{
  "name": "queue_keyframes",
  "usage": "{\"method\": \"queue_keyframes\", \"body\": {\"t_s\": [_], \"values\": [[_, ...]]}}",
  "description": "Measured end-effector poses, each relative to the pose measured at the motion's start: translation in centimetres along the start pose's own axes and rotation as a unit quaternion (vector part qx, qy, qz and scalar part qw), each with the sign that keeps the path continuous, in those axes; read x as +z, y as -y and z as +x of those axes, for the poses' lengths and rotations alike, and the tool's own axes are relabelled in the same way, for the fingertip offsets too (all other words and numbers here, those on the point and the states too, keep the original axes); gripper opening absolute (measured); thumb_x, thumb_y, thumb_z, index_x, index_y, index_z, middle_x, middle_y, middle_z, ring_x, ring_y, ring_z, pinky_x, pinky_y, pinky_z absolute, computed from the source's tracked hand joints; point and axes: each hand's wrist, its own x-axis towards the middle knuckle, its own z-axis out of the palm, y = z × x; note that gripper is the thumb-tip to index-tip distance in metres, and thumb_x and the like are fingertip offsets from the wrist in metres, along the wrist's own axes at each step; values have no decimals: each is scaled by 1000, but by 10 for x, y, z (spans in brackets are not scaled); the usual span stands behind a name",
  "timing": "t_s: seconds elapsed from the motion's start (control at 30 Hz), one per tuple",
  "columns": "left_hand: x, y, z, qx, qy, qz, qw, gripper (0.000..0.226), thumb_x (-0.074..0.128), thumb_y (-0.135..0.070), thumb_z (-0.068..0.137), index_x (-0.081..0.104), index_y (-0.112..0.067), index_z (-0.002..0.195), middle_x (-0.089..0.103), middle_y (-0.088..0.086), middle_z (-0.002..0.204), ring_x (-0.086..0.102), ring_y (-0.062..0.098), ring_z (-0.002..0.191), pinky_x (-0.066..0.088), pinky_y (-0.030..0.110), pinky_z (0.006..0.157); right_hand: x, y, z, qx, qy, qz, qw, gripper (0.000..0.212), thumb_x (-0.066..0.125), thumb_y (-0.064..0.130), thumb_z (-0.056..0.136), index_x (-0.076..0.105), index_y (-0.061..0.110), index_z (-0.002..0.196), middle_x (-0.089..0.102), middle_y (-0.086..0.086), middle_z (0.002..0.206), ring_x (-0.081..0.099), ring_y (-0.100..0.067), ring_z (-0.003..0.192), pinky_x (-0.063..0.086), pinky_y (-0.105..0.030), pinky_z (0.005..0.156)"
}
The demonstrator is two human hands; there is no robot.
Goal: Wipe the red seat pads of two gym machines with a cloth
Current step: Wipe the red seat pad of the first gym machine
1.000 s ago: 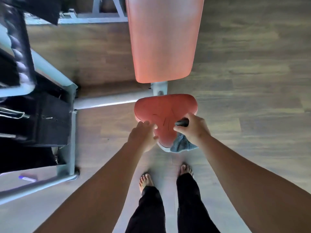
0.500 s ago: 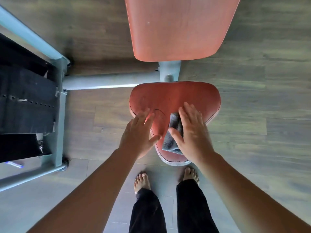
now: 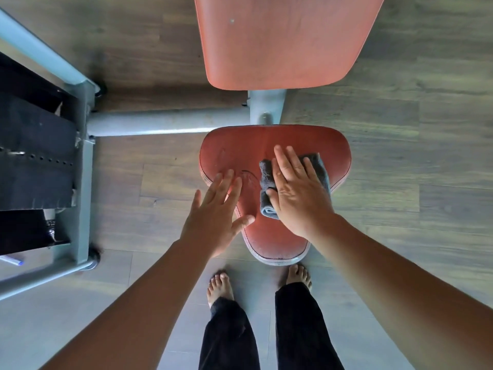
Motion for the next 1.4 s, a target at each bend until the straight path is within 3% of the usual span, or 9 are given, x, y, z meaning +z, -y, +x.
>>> {"method": "queue_keyframes", "body": {"t_s": [0.13,0.37,0.57,0.73,0.83,1.07,1.27,1.33,1.4], "values": [[0,-1,1,-4,-2,-1,1000,90,17,-76,96,-13,-25,163,-29,-5,169,-21,16,158,12,57,127,3,11,-14,-26,2,27,999,71,26,54,102,18,15,161,19,-10,168,16,-29,156,18,-51,125],[2,2,0,-2,1,-9,1000,91,16,-77,93,-15,-27,163,-31,-8,168,-22,15,157,13,59,127,2,-5,-44,-60,23,-7,998,65,29,51,103,34,15,156,22,-4,168,22,-26,154,24,-50,122],[4,1,3,0,-3,-10,1000,92,15,-75,93,-16,-25,163,-31,-7,168,-23,16,157,10,54,128,-7,-14,53,58,43,-2,997,66,24,54,102,14,27,161,10,-4,170,9,-26,157,11,-52,125],[7,4,3,12,-19,-9,1000,91,19,-75,96,-11,-22,164,-25,-2,170,-19,19,158,11,51,128,3,24,-46,-5,9,14,1000,66,33,53,101,29,21,158,21,-4,168,19,-28,155,19,-53,123],[9,4,3,12,-28,-10,999,91,21,-75,96,-10,-22,164,-23,-2,170,-17,19,159,13,52,128,-1,5,-34,-26,31,15,999,65,27,54,102,27,21,159,20,-2,168,19,-25,155,20,-52,123],[6,3,1,11,-23,-10,1000,93,19,-75,94,-12,-23,164,-26,-3,170,-19,18,158,10,50,128,-11,-19,58,104,40,-7,994,69,18,55,102,9,21,161,4,-3,171,2,-23,157,7,-50,126],[7,4,1,12,-27,-18,999,94,17,-77,93,-10,-22,164,-26,-3,169,-19,18,158,10,51,129,-2,-31,-22,-56,2,16,998,65,35,50,100,37,15,155,30,-7,165,28,-28,152,26,-52,121],[8,4,2,12,-27,-18,999,94,13,-78,91,-10,-23,164,-26,-3,169,-19,18,158,10,50,129,-5,-58,19,-5,-10,-2,1000,69,33,53,97,39,14,153,34,-10,162,32,-32,150,31,-56,116],[9,5,2,13,-33,-20,999,95,11,-79,91,-9,-23,164,-24,-3,170,-19,18,158,10,51,129,-13,-74,61,102,19,9,995,72,27,58,97,29,18,157,24,-9,166,20,-30,154,20,-57,121]]}}
